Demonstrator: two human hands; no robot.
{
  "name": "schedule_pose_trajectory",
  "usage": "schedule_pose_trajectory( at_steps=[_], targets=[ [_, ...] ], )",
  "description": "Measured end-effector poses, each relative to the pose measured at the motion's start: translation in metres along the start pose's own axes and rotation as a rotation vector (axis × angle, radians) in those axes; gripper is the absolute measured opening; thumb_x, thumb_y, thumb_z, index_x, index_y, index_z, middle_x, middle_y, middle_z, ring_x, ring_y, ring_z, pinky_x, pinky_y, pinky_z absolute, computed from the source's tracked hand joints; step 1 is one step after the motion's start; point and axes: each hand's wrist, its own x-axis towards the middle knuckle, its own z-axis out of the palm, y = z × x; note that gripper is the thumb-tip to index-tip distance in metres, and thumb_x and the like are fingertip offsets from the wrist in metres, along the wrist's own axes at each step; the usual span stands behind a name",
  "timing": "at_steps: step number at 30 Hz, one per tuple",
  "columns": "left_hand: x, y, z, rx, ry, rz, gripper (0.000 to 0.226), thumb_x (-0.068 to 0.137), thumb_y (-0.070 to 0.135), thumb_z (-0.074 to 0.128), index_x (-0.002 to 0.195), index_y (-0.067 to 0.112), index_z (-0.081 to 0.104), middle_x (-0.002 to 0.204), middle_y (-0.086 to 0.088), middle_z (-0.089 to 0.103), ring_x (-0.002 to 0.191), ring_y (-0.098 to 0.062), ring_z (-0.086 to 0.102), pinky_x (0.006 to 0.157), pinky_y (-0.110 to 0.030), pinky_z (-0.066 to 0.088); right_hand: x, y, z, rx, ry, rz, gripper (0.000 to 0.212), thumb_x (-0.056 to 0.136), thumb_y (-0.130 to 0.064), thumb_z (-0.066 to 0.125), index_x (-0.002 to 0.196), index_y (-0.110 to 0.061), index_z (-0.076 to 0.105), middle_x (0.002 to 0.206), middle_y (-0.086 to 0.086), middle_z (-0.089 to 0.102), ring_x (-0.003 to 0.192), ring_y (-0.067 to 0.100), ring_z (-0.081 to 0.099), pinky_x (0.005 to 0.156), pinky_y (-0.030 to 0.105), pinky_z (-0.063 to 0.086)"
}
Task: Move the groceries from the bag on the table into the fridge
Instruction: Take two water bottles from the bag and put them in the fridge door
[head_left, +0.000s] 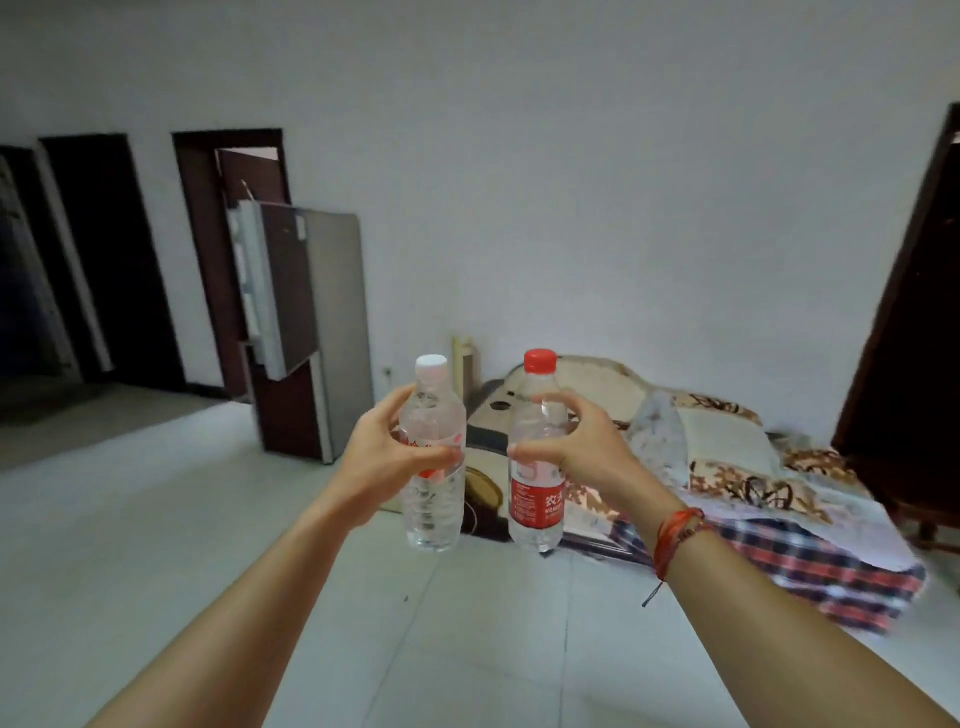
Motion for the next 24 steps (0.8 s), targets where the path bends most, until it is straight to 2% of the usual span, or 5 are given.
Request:
schedule_pose_trajectory(
  at_steps=[6,12,18,21,24],
  targets=[
    [-0.041,0.004,-0.084,0.054,0.209,-0.046,0.072,0.053,0.007,0.088,0.116,0.032,0.063,0.097,-0.002,0.075,0.089,-0.020,0.073,0.076,-0.035,0.059,0.007,-0.039,0.085,0.035,-0.176,-0.114,0.066,0.067,-0.019,0.092,0.124,-0.028,0.061,0.113,-0.002,0.063,0.096,0.018,0.065,0.079,0.040,0.060],
    [-0.088,0.013,-0.168,0.135,0.351,-0.054,0.069,0.062,-0.005,0.087,0.113,0.036,0.063,0.098,0.003,0.075,0.089,-0.016,0.072,0.079,-0.034,0.060,0.001,-0.076,0.173,0.077,-0.311,-0.163,0.065,0.061,-0.026,0.093,0.118,-0.036,0.062,0.114,0.004,0.066,0.098,0.025,0.068,0.077,0.041,0.061],
    [-0.125,0.017,-0.225,0.178,0.433,-0.077,0.070,0.062,0.000,0.088,0.114,0.038,0.060,0.101,0.005,0.074,0.092,-0.016,0.072,0.078,-0.034,0.059,-0.014,-0.105,0.237,0.127,-0.424,-0.192,0.060,0.065,-0.020,0.092,0.116,-0.033,0.062,0.105,0.001,0.069,0.094,0.020,0.069,0.076,0.040,0.061],
    [-0.136,0.018,-0.243,0.198,0.453,-0.078,0.073,0.062,0.002,0.089,0.120,0.035,0.059,0.102,0.003,0.074,0.094,-0.018,0.072,0.079,-0.037,0.059,-0.015,-0.113,0.257,0.131,-0.461,-0.207,0.062,0.066,-0.020,0.092,0.118,-0.032,0.061,0.107,0.002,0.068,0.096,0.022,0.069,0.082,0.046,0.061],
    [-0.140,0.018,-0.255,0.205,0.464,-0.074,0.075,0.063,0.003,0.089,0.124,0.031,0.058,0.103,0.000,0.073,0.094,-0.019,0.072,0.080,-0.039,0.059,-0.015,-0.119,0.270,0.135,-0.490,-0.222,0.064,0.068,-0.020,0.091,0.122,-0.030,0.058,0.111,0.002,0.065,0.096,0.019,0.067,0.083,0.045,0.060]
  ],
)
